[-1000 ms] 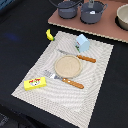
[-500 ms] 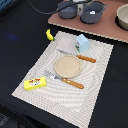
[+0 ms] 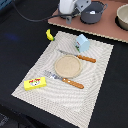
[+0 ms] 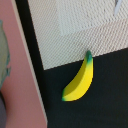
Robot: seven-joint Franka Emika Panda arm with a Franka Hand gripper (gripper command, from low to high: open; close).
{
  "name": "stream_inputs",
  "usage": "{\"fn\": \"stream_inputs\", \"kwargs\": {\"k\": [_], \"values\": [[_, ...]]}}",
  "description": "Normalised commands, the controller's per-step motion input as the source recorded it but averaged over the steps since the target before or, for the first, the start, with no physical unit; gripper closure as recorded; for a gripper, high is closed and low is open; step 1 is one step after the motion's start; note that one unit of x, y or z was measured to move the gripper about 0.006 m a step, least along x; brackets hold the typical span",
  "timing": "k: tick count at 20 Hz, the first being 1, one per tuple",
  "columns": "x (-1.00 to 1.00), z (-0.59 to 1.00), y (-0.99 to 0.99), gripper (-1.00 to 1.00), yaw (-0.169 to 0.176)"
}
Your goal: Interact with the objects in diverse but meaningful ways.
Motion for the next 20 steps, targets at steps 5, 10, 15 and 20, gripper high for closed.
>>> {"fn": "stream_inputs", "kwargs": {"k": [5, 10, 15, 20], "values": [[-0.63, -0.32, -0.31, -1.00, -0.036], [-0.59, -0.39, -0.30, -1.00, -0.065], [-0.63, -0.42, -0.27, -1.00, -0.059], [-0.65, -0.36, -0.21, -1.00, -0.045]]}}
